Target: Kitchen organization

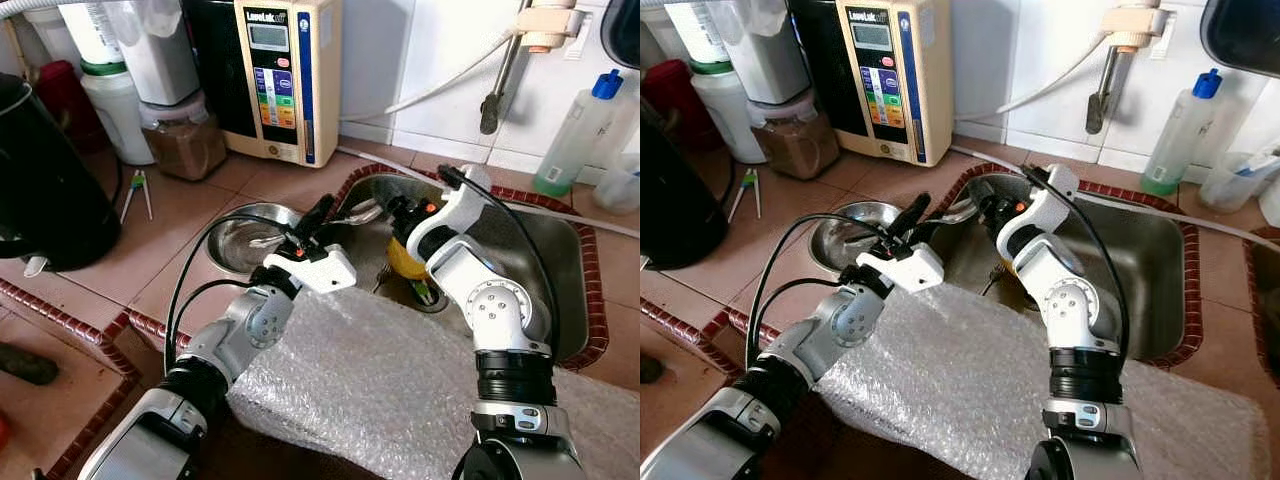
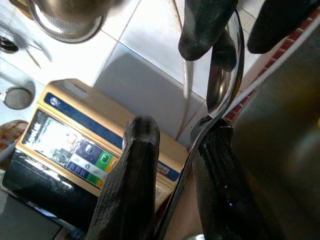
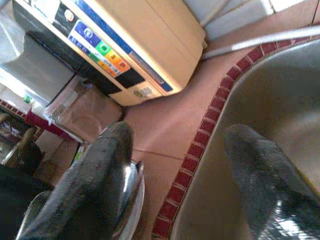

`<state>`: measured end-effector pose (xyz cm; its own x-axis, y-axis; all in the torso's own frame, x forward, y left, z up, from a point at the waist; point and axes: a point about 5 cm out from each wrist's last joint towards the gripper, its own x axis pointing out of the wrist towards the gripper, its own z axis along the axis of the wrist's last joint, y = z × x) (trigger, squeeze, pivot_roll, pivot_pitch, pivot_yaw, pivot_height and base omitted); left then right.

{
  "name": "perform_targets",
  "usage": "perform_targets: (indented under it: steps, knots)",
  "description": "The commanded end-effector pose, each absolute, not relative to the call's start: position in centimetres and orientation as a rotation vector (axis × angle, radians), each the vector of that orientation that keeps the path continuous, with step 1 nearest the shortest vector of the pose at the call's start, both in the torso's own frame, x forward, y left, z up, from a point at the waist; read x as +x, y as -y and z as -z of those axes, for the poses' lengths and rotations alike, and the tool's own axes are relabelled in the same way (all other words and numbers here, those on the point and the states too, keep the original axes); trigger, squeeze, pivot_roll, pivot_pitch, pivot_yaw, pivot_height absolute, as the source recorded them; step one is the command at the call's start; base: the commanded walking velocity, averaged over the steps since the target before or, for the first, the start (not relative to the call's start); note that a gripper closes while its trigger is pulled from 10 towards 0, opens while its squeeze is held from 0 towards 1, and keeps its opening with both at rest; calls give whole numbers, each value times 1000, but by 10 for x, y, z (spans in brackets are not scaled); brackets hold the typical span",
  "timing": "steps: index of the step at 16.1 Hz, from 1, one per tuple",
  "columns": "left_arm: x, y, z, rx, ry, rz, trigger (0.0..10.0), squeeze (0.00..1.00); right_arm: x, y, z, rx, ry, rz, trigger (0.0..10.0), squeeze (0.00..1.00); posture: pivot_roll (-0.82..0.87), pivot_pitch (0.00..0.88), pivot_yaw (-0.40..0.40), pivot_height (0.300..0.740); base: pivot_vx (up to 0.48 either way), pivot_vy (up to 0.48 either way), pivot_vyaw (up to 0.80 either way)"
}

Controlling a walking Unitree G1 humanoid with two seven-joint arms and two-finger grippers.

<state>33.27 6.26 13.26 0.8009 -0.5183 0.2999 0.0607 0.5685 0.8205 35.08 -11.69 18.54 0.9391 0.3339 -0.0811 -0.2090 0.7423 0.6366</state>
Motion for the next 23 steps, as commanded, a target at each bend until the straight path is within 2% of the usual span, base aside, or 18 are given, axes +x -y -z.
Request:
perform_targets:
  steps: [1, 3, 4, 5, 6, 7, 8, 9, 10, 11, 12, 23]
  knots:
    - [339, -65, -143, 913, 588, 318, 0, 0, 350, 113, -179, 680, -254, -311, 0, 0, -66, 1, 67, 740, 0, 0, 0]
    - [339, -64, -142, 920, 590, 319, 0, 0, 345, 106, -178, 717, -301, -343, 0, 0, -71, 4, 68, 740, 0, 0, 0]
    - [339, -63, -141, 923, 589, 320, 0, 0, 343, 105, -178, 719, -310, -350, 471, 0, -71, 4, 68, 740, 0, 0, 0]
    - [339, -63, -141, 922, 588, 319, 0, 0, 343, 104, -179, 725, -309, -360, 6745, 0, -71, 4, 68, 740, 0, 0, 0]
    - [339, -63, -141, 921, 587, 318, 0, 0, 341, 103, -179, 728, -317, -367, 10000, 0, -71, 4, 67, 740, 0, 0, 0]
    - [339, -63, -141, 921, 587, 317, 0, 0, 341, 103, -178, 711, -321, -373, 10000, 235, -71, 4, 67, 740, 0, 0, 0]
    - [339, -63, -141, 921, 587, 318, 0, 0, 340, 103, -176, 704, -330, -372, 10000, 761, -71, 4, 67, 740, 0, 0, 0]
    - [339, -63, -141, 919, 587, 318, 0, 0, 340, 103, -175, 705, -332, -370, 10000, 898, -71, 4, 67, 740, 0, 0, 0]
    - [339, -64, -140, 924, 585, 318, 0, 0, 340, 105, -174, 706, -334, -354, 10000, 847, -71, 4, 67, 740, 0, 0, 0]
    - [339, -64, -140, 921, 584, 318, 0, 0, 340, 105, -174, 719, -330, -351, 0, 82, -68, 5, 67, 740, 0, 0, 0]
    - [339, -64, -140, 917, 584, 318, 0, 0, 340, 105, -174, 723, -334, -356, 0, 0, -68, 5, 67, 740, 0, 0, 0]
    - [337, -62, -138, 916, 586, 335, 0, 0, 342, 109, -175, 770, -331, -328, 0, 0, -69, 1, 69, 740, 0, 0, 0]
